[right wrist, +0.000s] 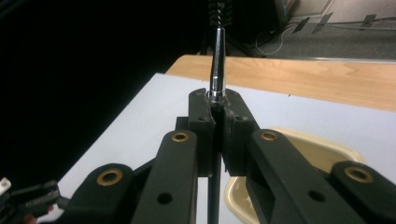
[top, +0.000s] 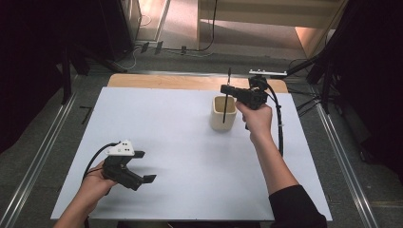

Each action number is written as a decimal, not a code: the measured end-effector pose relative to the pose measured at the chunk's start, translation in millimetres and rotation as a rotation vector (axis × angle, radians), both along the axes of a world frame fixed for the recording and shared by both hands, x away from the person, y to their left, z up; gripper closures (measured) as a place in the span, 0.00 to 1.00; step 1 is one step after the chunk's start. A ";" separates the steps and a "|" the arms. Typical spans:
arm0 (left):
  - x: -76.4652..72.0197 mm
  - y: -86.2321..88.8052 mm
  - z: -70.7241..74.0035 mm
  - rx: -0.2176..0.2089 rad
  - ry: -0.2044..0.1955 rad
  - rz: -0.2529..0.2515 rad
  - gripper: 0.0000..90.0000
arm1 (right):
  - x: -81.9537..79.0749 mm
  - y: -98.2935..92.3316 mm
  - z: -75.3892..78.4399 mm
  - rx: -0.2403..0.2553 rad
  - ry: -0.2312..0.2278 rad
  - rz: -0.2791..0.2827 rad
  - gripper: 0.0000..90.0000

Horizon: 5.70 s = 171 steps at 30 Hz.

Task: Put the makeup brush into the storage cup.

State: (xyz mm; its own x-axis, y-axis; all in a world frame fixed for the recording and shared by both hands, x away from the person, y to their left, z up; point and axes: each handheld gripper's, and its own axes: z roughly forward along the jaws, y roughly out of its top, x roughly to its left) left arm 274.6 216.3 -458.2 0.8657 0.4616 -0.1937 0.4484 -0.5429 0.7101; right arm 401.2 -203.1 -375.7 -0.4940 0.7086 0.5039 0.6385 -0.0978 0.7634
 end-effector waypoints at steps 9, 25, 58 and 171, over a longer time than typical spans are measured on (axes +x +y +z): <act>0.3 0.1 -0.2 0.000 0.000 -0.002 0.01 | 11.8 -0.9 11.4 -0.042 -0.015 -0.030 0.95; 0.4 -0.5 -1.0 -0.012 0.000 -0.004 0.02 | 26.6 1.7 17.9 -0.102 -0.088 -0.130 0.95; 1.0 0.4 0.3 -0.027 -0.013 0.003 0.01 | 31.6 8.4 -18.8 -0.119 -0.130 -0.185 0.95; 4.2 -2.2 -1.4 -0.023 0.001 -0.009 0.02 | -105.3 24.1 -60.9 -0.266 -0.156 0.192 0.20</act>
